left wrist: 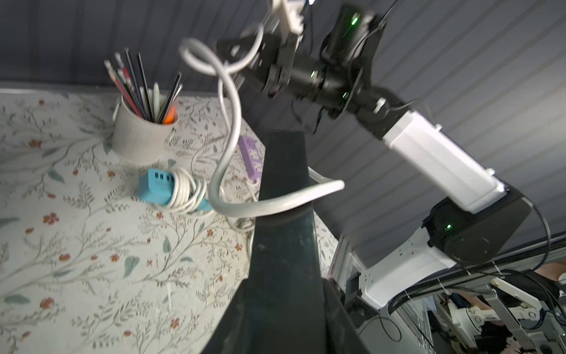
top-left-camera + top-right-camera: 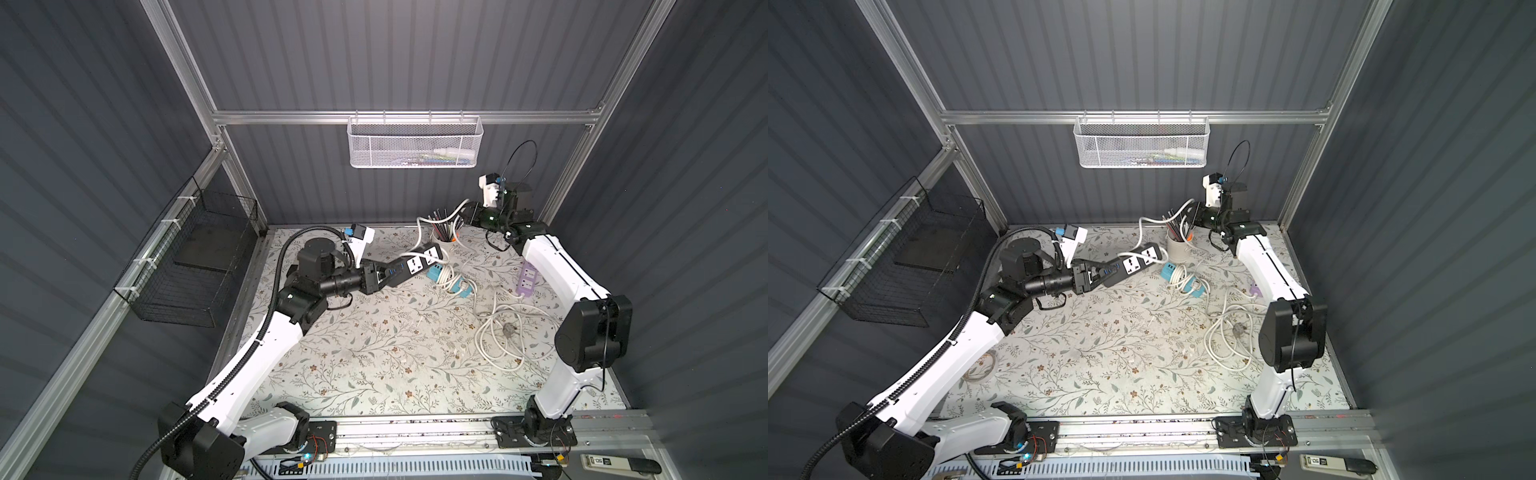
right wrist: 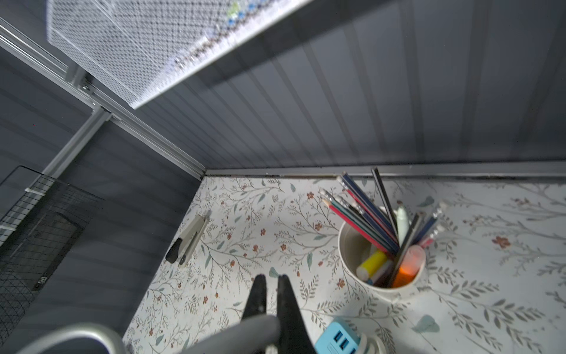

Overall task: Unwrap the cord wrapped around the power strip
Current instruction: Unwrap the power cord from the power strip.

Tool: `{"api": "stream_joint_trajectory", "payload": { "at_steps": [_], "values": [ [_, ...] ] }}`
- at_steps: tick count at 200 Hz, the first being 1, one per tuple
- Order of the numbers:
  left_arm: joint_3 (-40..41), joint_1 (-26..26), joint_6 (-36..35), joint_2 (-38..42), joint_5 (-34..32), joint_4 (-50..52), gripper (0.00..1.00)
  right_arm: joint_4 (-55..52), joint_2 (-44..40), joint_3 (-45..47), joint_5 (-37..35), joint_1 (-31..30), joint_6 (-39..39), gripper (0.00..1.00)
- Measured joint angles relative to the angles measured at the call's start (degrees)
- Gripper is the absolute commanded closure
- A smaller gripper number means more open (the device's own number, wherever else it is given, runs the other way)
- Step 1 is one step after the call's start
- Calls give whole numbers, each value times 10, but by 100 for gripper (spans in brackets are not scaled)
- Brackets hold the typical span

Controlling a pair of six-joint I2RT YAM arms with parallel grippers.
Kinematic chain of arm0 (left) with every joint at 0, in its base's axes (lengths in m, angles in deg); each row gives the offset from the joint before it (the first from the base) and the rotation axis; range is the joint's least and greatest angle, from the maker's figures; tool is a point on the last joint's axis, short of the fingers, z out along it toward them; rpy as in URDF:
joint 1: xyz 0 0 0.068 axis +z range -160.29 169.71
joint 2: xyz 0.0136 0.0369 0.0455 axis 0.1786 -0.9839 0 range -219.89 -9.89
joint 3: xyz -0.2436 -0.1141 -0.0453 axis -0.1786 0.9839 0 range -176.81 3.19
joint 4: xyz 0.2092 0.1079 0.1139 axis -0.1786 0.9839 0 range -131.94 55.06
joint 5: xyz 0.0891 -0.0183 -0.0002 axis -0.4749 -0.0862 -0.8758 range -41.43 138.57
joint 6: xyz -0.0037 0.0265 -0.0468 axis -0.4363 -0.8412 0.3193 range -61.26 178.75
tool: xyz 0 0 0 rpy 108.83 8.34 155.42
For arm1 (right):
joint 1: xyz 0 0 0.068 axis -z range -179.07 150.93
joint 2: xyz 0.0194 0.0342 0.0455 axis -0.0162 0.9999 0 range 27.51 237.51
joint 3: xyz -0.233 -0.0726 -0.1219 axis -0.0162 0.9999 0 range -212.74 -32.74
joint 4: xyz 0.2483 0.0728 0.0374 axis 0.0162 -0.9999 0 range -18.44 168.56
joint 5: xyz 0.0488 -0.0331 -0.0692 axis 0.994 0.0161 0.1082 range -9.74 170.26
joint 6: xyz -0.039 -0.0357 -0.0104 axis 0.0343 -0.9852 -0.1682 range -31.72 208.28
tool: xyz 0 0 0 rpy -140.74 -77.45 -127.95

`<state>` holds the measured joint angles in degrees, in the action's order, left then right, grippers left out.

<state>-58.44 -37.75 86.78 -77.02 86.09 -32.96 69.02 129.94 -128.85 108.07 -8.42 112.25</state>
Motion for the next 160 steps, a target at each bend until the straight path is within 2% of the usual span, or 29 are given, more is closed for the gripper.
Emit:
{"api": "stream_joint_trajectory", "payload": {
  "at_steps": [36, 83, 125, 160],
  "values": [
    [34, -2, -32, 0, -47, 74, 100, -45, -32, -26, 15, 22, 1, 100],
    [35, -2, -56, -1, -196, 92, 100, -100, -144, -29, 27, 95, 9, 100],
    [-16, 4, -85, -21, -320, 86, 100, -124, -279, 80, 16, 150, 24, 100],
    [-87, 26, -117, -33, -394, 68, 100, -170, -328, 174, -15, 155, 25, 100]
  ]
}}
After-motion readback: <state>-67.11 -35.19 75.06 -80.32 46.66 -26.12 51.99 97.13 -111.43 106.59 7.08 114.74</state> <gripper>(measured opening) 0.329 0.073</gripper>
